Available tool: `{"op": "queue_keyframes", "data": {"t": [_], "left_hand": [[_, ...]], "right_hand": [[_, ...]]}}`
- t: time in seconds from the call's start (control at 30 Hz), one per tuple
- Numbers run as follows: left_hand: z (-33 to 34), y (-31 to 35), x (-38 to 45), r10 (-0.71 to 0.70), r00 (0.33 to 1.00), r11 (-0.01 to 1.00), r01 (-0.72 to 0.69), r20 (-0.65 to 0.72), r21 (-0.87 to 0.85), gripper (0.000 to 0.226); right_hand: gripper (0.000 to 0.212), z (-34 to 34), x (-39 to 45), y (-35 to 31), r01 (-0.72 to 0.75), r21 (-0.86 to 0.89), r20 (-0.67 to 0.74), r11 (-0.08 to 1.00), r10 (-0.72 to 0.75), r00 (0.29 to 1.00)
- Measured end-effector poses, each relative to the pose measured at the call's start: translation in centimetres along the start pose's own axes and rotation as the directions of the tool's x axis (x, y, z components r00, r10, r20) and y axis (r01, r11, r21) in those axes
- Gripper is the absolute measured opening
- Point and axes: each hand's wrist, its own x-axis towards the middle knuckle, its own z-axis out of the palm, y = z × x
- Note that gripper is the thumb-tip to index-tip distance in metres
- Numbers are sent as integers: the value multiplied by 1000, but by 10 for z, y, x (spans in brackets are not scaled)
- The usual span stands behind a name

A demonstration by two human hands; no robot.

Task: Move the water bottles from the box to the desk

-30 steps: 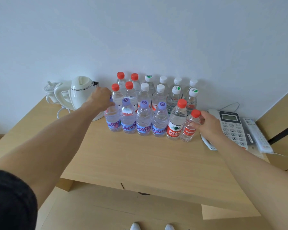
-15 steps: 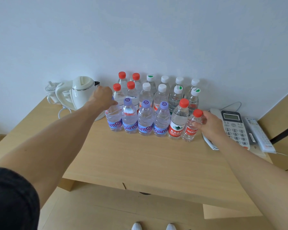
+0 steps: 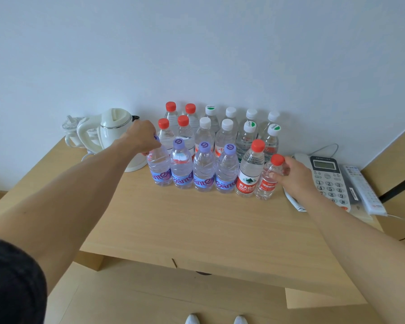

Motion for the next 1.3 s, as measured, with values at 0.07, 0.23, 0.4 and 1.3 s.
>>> {"op": "queue_keyframes", "data": {"t": [0.07, 0.23, 0.4, 1.3], "left_hand": [[0, 2, 0, 4, 1000, 1000, -4, -7, 9, 30], [0, 2, -1, 10, 1000, 1000, -10, -3, -6, 32], [-1, 8, -6, -6, 1000, 1000, 6, -14, 30, 25], [23, -2, 1, 95, 993, 993, -91, -63, 70, 35]], "right_hand": [[39, 0, -1, -1, 2, -2, 1, 1000, -2, 1000], [41, -1, -1, -3, 0, -3, 4, 1000, 0, 1000], [42, -3, -2, -7, -21, -1, 15, 1000, 21, 1000], [50, -1, -16, -53, -30, -37, -98, 999, 26, 995]]}}
